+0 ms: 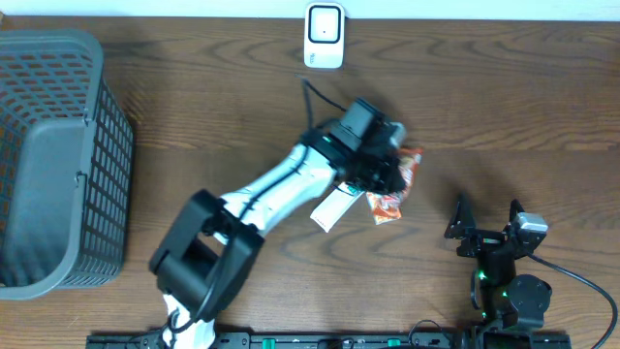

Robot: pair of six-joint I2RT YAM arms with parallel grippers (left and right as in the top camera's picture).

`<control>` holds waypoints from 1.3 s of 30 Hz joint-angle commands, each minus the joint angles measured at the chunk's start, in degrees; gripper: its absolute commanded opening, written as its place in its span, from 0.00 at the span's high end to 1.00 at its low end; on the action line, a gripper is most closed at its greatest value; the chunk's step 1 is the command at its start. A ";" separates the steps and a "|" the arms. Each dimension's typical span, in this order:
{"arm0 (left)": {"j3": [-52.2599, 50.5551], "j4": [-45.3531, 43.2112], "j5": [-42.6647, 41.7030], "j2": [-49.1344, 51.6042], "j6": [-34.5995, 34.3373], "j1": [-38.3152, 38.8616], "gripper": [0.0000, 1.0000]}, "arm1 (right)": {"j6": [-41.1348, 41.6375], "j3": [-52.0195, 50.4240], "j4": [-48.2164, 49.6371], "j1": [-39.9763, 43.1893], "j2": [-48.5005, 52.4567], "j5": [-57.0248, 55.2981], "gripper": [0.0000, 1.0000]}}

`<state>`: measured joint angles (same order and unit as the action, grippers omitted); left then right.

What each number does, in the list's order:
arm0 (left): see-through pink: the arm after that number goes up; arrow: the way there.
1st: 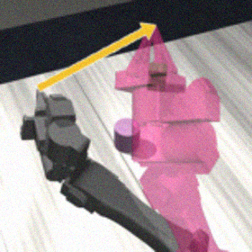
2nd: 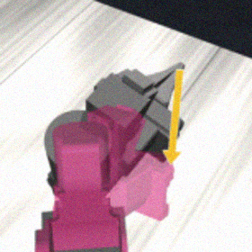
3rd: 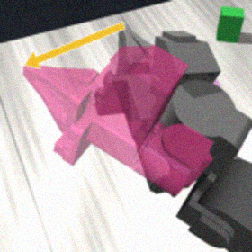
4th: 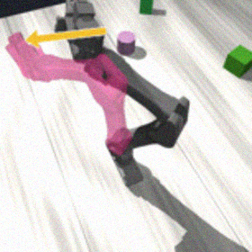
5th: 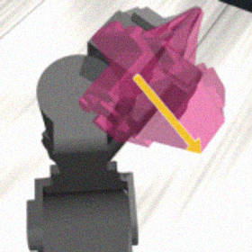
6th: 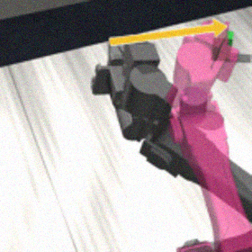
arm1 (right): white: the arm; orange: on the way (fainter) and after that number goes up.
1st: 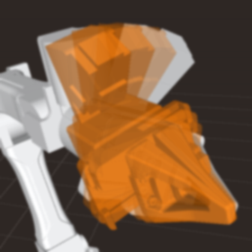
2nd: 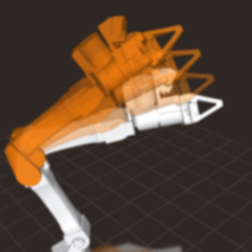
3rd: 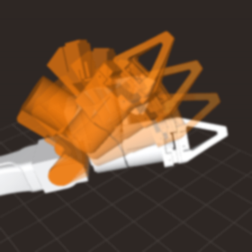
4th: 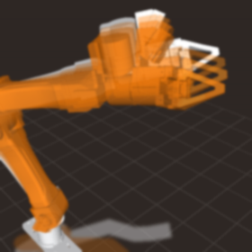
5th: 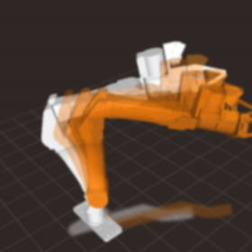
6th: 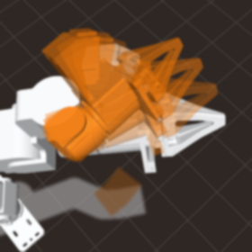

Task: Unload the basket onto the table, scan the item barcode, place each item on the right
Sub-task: 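Carry the red snack bar toward the scanner with the left gripper, then lower the red snack bar beside the orange box and open the left gripper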

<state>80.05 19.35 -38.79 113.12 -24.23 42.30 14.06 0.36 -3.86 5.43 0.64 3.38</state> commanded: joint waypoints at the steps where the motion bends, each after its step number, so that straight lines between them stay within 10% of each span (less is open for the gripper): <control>1: -0.15 -1.11 1.20 2.54 -1.68 2.12 0.92 | 0.07 -0.04 -0.24 -0.39 -0.26 -0.09 0.01; 13: -0.22 3.45 1.99 8.20 7.91 6.43 0.92 | 0.07 -0.04 -0.24 -0.39 -0.26 -0.09 0.01; 18: -0.22 11.78 18.27 8.20 8.31 5.75 0.93 | 0.07 -0.04 -0.24 -0.39 -0.26 -0.09 0.01; 23: -0.22 18.75 33.62 8.20 6.27 4.72 0.93 | 0.07 -0.04 -0.24 -0.39 -0.26 -0.09 0.01; 39: -0.20 16.65 37.05 8.17 -2.73 2.03 0.93 | 0.07 -0.04 -0.24 -0.39 -0.26 -0.09 0.01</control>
<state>81.34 35.94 -5.17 118.87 -25.10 45.01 14.06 0.36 -3.86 5.43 0.62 3.36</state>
